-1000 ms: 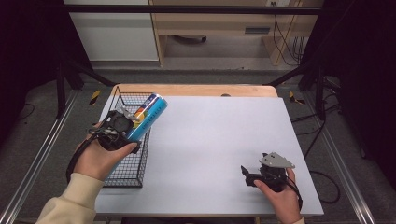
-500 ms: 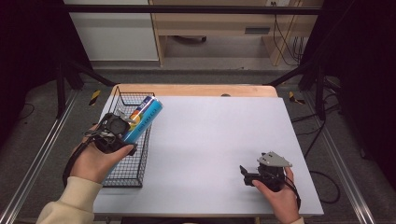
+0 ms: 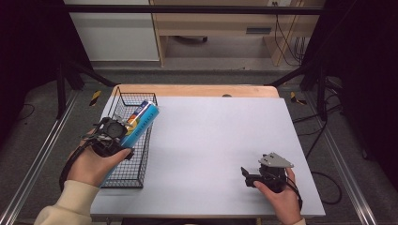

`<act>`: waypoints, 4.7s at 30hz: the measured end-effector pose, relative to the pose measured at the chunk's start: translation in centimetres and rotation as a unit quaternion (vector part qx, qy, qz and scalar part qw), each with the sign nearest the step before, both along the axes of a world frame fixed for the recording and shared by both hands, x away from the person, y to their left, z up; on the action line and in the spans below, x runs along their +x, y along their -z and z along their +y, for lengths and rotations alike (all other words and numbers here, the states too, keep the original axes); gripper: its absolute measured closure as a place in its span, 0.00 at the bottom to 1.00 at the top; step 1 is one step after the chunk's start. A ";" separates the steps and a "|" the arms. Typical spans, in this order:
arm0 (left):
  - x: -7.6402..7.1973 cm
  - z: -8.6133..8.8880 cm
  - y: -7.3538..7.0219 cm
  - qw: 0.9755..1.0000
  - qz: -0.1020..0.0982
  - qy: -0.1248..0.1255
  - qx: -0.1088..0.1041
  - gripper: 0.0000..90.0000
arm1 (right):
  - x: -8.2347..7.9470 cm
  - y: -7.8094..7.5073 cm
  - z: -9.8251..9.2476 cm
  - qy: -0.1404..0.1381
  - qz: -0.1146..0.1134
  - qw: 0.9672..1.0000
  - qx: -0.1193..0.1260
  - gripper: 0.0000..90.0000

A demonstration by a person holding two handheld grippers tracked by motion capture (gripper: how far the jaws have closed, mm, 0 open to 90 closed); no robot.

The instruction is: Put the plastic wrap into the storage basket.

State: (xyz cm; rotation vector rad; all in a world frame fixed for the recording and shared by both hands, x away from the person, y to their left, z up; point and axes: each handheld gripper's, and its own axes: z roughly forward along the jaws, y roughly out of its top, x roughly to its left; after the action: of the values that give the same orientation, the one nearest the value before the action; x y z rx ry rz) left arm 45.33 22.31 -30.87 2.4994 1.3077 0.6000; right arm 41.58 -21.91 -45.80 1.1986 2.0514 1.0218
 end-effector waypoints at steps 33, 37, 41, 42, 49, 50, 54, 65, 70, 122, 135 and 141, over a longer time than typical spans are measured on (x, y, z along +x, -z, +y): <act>3.3 2.3 3.8 0.996 0.070 -0.060 -0.007 0.35 | -0.1 0.1 0.5 -0.020 0.006 1.000 -0.006 0.09; 4.0 2.6 4.1 0.994 0.077 -0.071 -0.011 0.35 | -0.2 0.1 0.6 -0.022 0.008 1.000 -0.007 0.09; 4.4 2.7 4.4 0.993 0.085 -0.075 -0.011 0.35 | -0.2 0.1 0.6 -0.021 0.010 1.000 -0.004 0.09; 4.5 2.8 4.6 0.993 0.089 -0.077 -0.012 0.35 | -0.2 0.1 0.6 -0.023 0.010 1.000 -0.005 0.09; 5.3 3.0 5.3 0.990 0.104 -0.090 -0.015 0.35 | -0.3 0.1 0.8 -0.027 0.010 1.000 -0.008 0.09; 5.4 3.0 5.4 0.990 0.106 -0.092 -0.014 0.35 | -0.2 0.1 0.8 -0.028 0.011 1.000 -0.009 0.09; 5.7 2.8 5.7 0.989 0.112 -0.094 -0.011 0.35 | -0.2 0.1 0.8 -0.030 0.011 0.999 -0.009 0.09; 6.2 3.0 6.1 0.987 0.120 -0.104 -0.012 0.35 | -0.2 0.2 0.8 -0.031 0.017 0.999 -0.011 0.09; 6.5 3.2 6.5 0.986 0.128 -0.107 -0.015 0.35 | -0.2 0.2 0.9 -0.032 0.017 0.999 -0.012 0.09; 7.6 2.2 8.3 0.981 0.167 -0.092 0.032 0.34 | -0.2 0.4 1.0 -0.044 0.026 0.999 -0.018 0.09; 7.4 2.1 8.2 0.984 0.152 -0.084 0.041 0.33 | -0.2 0.5 1.1 -0.045 0.028 0.998 -0.019 0.09; 7.4 2.1 8.1 0.985 0.143 -0.087 0.038 0.30 | -0.2 0.5 1.1 -0.045 0.029 0.998 -0.019 0.09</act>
State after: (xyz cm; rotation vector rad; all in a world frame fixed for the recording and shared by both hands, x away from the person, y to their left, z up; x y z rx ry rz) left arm 52.69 24.39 -38.93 2.6264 1.6477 0.3376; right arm 41.37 -20.81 -46.26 1.1381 2.1784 0.9967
